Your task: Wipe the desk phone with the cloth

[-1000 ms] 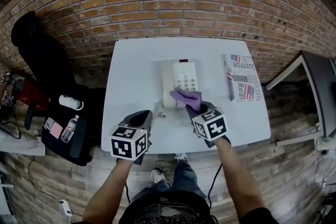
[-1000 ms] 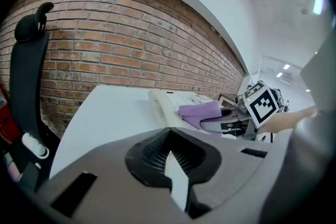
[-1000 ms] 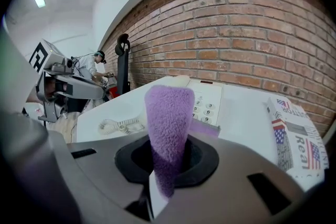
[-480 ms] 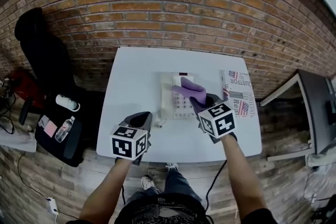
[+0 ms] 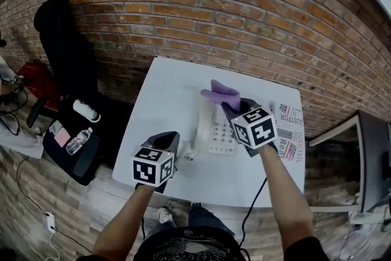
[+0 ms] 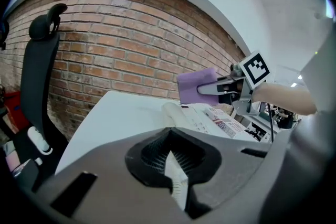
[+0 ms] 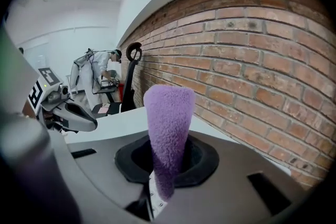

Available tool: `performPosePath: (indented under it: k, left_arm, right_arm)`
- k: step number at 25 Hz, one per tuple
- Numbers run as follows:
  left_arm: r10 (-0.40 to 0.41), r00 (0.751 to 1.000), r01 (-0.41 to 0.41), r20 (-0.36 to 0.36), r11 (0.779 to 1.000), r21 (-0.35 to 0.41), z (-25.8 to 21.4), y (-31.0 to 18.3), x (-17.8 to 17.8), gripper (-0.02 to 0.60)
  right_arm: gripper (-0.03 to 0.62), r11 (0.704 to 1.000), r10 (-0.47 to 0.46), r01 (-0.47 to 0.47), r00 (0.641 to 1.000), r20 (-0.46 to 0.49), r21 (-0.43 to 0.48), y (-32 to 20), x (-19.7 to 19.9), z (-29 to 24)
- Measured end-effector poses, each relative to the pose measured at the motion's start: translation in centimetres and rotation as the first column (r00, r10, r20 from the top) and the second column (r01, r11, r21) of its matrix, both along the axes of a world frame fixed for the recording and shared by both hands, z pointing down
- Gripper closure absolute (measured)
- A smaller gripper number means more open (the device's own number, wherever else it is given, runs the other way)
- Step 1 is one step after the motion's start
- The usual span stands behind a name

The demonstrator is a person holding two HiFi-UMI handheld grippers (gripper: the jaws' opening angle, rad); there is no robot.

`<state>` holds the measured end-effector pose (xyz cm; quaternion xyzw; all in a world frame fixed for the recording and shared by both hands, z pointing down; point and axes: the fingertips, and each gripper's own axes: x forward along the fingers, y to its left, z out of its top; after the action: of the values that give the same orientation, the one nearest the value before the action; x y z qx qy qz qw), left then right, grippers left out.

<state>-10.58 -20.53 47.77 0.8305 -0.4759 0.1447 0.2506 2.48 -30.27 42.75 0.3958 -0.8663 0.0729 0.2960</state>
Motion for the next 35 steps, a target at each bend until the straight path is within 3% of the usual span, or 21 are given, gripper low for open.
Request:
performPosePath:
  k: [8,14,35]
  left_arm:
    - [-0.066,0.997,0.067,0.032,0.998,-0.017,0.4,-0.7,-1.5,0.577]
    - [-0.109,0.993,0.110,0.045,0.994,-0.022,0.7,-0.4,-3.6,0.577]
    - [-0.073,0.997,0.073,0.031,0.997,-0.019,1.1,2.6,-6.1,0.577]
  right_arm:
    - [0.549,0.996,-0.092,0.091,0.993,-0.067,-0.013,-4.3,-2.9,2.1]
    - [0.549,0.987,-0.156,0.149,0.982,-0.110,-0.067,-4.2,-4.6,5.0]
    - [0.549,0.992,-0.099,0.091,0.991,-0.094,-0.090,1.4,-5.8,6.6]
